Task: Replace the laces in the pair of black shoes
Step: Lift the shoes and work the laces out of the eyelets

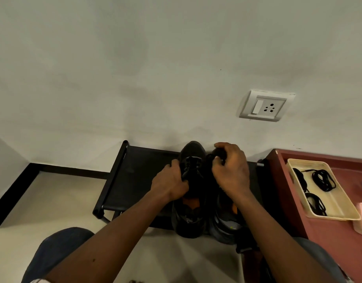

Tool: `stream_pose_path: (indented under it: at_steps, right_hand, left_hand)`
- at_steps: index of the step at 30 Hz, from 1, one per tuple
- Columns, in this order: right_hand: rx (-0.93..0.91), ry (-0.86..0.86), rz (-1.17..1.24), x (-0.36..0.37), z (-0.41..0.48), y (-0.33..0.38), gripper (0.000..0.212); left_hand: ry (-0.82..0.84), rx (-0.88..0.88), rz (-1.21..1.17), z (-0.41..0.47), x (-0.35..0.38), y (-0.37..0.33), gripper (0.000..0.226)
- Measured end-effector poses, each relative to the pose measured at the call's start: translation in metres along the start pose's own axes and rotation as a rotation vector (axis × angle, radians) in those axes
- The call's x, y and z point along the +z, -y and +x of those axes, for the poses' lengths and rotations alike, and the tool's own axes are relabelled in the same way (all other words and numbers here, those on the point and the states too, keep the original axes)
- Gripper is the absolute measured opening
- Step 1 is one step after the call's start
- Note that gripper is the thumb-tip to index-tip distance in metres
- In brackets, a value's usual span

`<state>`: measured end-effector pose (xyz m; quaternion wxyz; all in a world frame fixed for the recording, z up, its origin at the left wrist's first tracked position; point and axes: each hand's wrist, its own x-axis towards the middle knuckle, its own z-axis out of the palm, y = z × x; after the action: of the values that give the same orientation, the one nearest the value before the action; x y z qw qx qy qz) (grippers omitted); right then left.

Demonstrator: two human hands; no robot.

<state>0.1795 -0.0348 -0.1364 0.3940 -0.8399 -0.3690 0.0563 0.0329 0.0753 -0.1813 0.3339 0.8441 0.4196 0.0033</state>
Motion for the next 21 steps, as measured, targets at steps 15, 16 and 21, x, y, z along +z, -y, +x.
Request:
stream_pose_path:
  at_steps: [15,16,21]
  right_hand:
    - [-0.217,0.259,-0.377,0.031,-0.012,0.006,0.012]
    - [-0.189,0.253,-0.341,0.030,-0.011,0.006,0.006]
    - [0.026,0.276,-0.080,0.028,-0.005,-0.001,0.011]
  left_hand:
    - [-0.091,0.066,-0.005,0.001,0.004,-0.005,0.066]
    - [-0.099,0.061,0.005,0.001,0.007,-0.006,0.065]
    - [-0.115,0.039,0.043,0.001,0.018,-0.008,0.066]
